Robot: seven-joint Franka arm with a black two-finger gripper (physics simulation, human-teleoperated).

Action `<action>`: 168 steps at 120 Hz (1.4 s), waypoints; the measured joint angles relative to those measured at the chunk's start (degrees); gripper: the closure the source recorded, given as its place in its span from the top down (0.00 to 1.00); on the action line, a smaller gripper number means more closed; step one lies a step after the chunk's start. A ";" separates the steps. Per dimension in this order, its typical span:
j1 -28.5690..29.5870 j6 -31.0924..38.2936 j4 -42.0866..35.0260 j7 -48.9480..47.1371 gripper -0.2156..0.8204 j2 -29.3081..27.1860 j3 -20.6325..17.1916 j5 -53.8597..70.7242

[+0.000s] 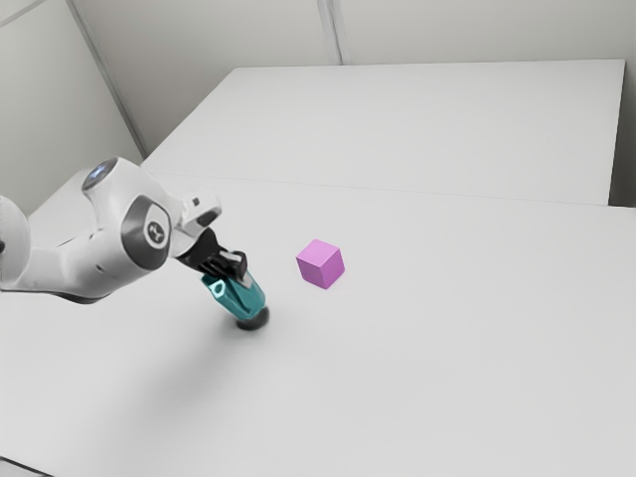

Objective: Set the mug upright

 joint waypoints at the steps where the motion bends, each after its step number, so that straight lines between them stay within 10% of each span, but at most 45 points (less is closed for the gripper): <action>1: -0.01 0.10 0.01 -0.14 0.04 0.08 -0.02 0.24; 63: -0.04 2.14 0.85 -8.71 0.04 1.31 -0.93 23.75; 168: 0.01 -0.37 -4.12 -17.93 0.13 -2.04 -1.04 25.74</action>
